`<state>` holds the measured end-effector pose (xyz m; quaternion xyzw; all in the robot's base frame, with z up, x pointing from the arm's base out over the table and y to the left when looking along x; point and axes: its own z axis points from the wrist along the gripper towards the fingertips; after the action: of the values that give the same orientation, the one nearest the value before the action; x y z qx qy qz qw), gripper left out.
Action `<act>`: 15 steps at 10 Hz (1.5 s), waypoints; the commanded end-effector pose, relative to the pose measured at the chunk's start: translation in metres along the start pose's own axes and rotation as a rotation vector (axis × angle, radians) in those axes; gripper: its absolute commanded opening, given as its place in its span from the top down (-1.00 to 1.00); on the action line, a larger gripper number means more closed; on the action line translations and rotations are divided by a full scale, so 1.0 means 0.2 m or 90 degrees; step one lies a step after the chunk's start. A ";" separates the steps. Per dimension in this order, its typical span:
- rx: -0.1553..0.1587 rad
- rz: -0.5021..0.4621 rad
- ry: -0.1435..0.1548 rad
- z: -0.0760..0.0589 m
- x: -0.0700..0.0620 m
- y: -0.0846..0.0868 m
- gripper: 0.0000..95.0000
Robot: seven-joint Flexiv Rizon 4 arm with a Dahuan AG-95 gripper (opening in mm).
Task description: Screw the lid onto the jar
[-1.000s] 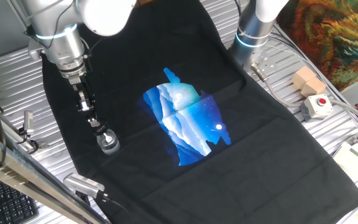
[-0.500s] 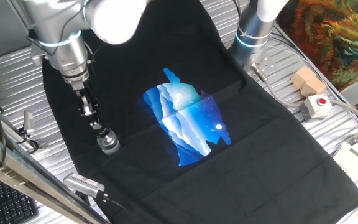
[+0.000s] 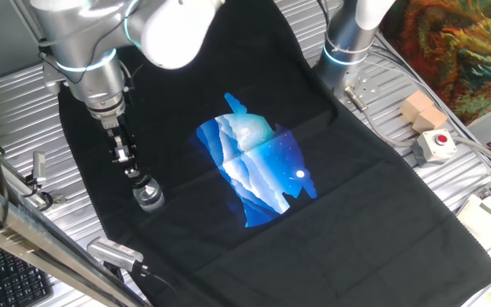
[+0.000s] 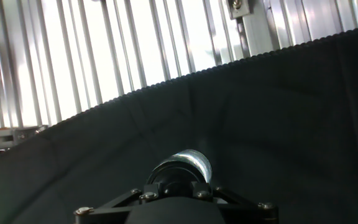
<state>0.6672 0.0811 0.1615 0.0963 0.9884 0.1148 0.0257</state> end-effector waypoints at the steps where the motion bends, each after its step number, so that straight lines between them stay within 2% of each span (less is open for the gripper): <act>1: 0.008 0.003 -0.006 -0.01 0.00 0.01 1.00; 5: 0.026 0.011 -0.024 0.00 0.02 0.04 1.00; 6: 0.038 0.009 -0.028 0.01 0.02 0.04 1.00; 9: 0.058 0.009 -0.039 0.01 0.03 0.06 1.00; 10: 0.071 0.008 -0.043 0.01 0.03 0.06 1.00; 14: 0.088 0.011 -0.061 0.01 0.03 0.07 1.00; 15: 0.101 0.009 -0.066 0.01 0.03 0.07 1.00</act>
<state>0.6643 0.0974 0.1623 0.1110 0.9908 0.0364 0.0677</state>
